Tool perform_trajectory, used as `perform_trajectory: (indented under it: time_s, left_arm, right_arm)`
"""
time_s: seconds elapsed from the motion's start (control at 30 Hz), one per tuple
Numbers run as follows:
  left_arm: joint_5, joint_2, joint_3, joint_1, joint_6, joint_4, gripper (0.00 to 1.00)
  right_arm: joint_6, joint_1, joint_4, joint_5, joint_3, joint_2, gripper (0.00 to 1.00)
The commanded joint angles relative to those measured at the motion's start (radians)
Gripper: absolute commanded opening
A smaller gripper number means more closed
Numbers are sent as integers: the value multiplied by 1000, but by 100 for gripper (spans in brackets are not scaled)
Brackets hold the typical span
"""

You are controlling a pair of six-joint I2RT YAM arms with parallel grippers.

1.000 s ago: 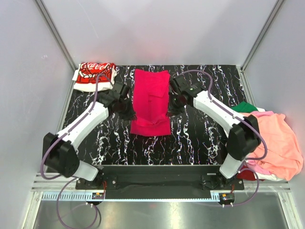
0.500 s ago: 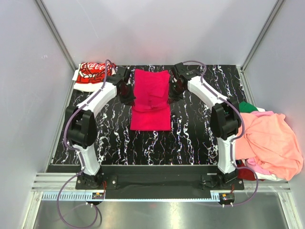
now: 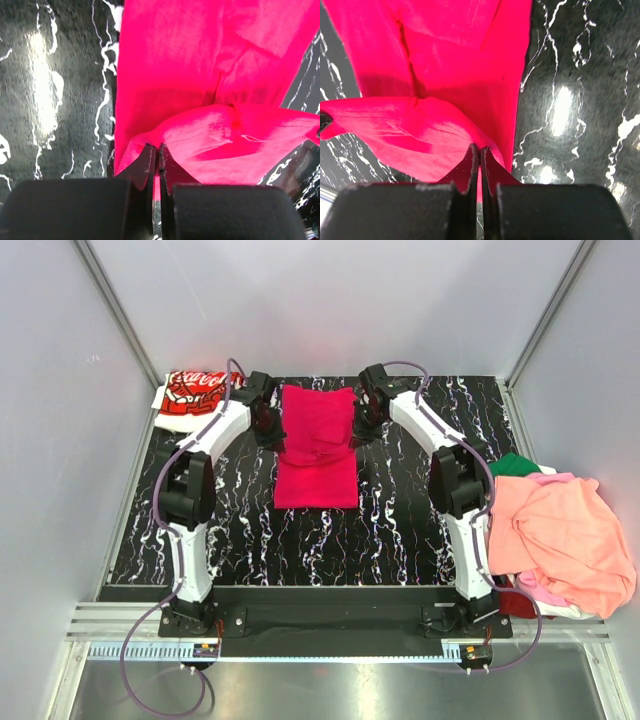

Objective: Fold and stack the t-shirts
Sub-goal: Fold the tshirt

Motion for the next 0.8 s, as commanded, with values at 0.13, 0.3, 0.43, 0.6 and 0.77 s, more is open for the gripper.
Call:
perform_trajectory:
  time_s: [0.13, 0.3, 0.43, 0.6, 0.77]
  left_arm:
    - [38, 67, 96, 30, 21, 12, 0]
    - [52, 138, 172, 50, 3, -10, 15]
    - [127, 236, 326, 114, -41, -54, 40]
    - [245, 412, 708, 212, -121, -154, 51]
    - [244, 194, 410, 220, -69, -18, 56]
  right_arm:
    - [-26, -17, -15, -44, 98, 75, 0]
    - [-26, -37, -26, -78, 190, 153, 22]
    - [2, -87, -23, -157, 363, 245, 58]
    - [98, -192, -12, -277, 616, 299, 70]
    - [55, -199, 138, -290, 234, 77, 72]
